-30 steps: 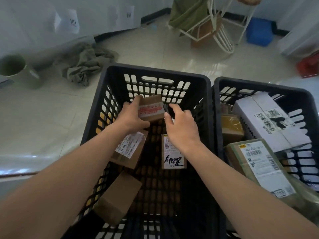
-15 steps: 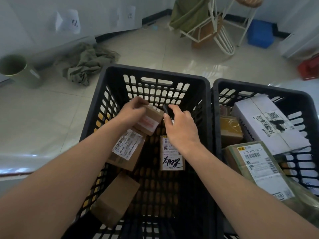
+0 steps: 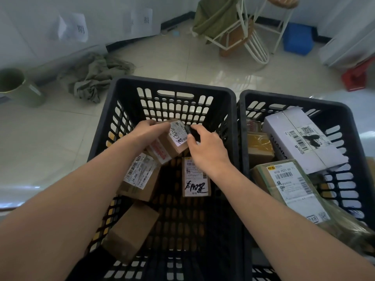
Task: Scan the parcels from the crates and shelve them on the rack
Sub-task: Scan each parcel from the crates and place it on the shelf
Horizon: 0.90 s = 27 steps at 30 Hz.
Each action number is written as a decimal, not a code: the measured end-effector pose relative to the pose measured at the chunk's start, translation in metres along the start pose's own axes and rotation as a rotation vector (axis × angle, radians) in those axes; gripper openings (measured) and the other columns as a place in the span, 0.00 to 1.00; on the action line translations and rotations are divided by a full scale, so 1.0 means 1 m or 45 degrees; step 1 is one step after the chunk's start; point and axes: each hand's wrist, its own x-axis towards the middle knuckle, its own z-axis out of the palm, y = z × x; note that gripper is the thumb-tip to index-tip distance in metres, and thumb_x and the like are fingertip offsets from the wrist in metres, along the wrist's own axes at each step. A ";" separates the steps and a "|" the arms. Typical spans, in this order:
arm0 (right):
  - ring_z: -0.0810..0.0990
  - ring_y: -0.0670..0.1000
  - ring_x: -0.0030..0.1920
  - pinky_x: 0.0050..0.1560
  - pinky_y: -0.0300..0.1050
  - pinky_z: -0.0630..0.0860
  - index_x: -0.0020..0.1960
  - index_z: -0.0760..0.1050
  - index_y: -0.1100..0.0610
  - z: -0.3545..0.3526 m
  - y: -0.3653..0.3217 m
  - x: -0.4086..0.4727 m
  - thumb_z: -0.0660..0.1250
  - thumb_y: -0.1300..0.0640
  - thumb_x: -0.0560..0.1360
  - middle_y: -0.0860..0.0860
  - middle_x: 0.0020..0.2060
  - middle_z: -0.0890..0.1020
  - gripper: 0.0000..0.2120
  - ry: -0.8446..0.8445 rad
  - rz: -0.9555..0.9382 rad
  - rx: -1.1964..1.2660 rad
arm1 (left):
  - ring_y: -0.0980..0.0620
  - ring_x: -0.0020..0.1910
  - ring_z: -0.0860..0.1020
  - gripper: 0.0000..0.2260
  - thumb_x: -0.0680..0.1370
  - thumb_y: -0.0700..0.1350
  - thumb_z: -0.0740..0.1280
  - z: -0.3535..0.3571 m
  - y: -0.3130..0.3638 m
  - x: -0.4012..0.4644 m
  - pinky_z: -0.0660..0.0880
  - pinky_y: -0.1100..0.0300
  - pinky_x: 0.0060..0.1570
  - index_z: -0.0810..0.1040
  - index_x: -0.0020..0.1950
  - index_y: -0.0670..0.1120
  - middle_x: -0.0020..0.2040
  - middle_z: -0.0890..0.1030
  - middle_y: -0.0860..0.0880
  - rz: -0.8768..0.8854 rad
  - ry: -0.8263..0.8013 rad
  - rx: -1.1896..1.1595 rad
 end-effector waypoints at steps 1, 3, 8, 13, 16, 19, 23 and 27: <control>0.77 0.58 0.62 0.59 0.53 0.77 0.80 0.65 0.38 -0.002 -0.002 -0.002 0.56 0.40 0.86 0.56 0.67 0.74 0.22 -0.016 0.008 0.007 | 0.44 0.44 0.87 0.33 0.65 0.65 0.71 -0.002 0.001 -0.004 0.84 0.52 0.39 0.74 0.69 0.56 0.49 0.86 0.45 0.003 -0.015 0.016; 0.78 0.58 0.61 0.62 0.58 0.80 0.80 0.64 0.38 -0.008 -0.006 -0.008 0.56 0.40 0.86 0.56 0.67 0.74 0.22 -0.059 0.026 0.029 | 0.44 0.47 0.86 0.32 0.66 0.62 0.71 -0.005 0.004 -0.013 0.82 0.53 0.40 0.73 0.70 0.59 0.50 0.85 0.46 0.024 -0.026 0.010; 0.81 0.54 0.60 0.68 0.61 0.76 0.80 0.66 0.42 -0.020 -0.018 -0.027 0.56 0.44 0.87 0.49 0.64 0.82 0.22 -0.166 -0.044 0.001 | 0.44 0.53 0.82 0.29 0.73 0.53 0.71 -0.017 0.010 -0.041 0.80 0.53 0.43 0.71 0.74 0.66 0.57 0.82 0.46 0.162 -0.037 -0.036; 0.80 0.55 0.65 0.69 0.60 0.76 0.81 0.67 0.43 -0.031 -0.027 -0.051 0.58 0.45 0.87 0.50 0.72 0.78 0.23 -0.188 -0.135 -0.107 | 0.44 0.57 0.82 0.27 0.78 0.45 0.72 -0.027 0.015 -0.078 0.83 0.48 0.53 0.73 0.74 0.66 0.62 0.80 0.44 0.310 -0.061 -0.028; 0.79 0.55 0.67 0.71 0.61 0.74 0.80 0.68 0.43 -0.040 -0.031 -0.067 0.58 0.45 0.86 0.49 0.71 0.79 0.23 -0.188 -0.202 -0.153 | 0.44 0.58 0.82 0.29 0.77 0.40 0.74 -0.034 0.018 -0.100 0.84 0.52 0.49 0.76 0.73 0.63 0.67 0.77 0.43 0.437 -0.058 -0.017; 0.80 0.56 0.64 0.70 0.61 0.75 0.79 0.70 0.42 -0.051 -0.036 -0.085 0.60 0.45 0.86 0.51 0.67 0.81 0.21 -0.200 -0.274 -0.196 | 0.44 0.60 0.81 0.28 0.75 0.36 0.75 -0.044 0.021 -0.122 0.85 0.50 0.53 0.80 0.69 0.63 0.71 0.74 0.43 0.549 -0.034 -0.046; 0.81 0.55 0.64 0.69 0.59 0.77 0.79 0.70 0.41 -0.064 -0.044 -0.108 0.60 0.47 0.86 0.51 0.68 0.81 0.21 -0.202 -0.354 -0.291 | 0.45 0.62 0.78 0.29 0.73 0.33 0.75 -0.059 0.028 -0.148 0.84 0.53 0.50 0.84 0.63 0.64 0.73 0.70 0.44 0.664 0.021 -0.019; 0.80 0.55 0.65 0.70 0.59 0.76 0.79 0.69 0.41 -0.079 -0.053 -0.129 0.60 0.48 0.87 0.50 0.71 0.80 0.21 -0.189 -0.442 -0.395 | 0.43 0.62 0.79 0.30 0.72 0.30 0.74 -0.073 0.038 -0.171 0.86 0.51 0.50 0.85 0.60 0.65 0.70 0.72 0.44 0.746 0.066 -0.016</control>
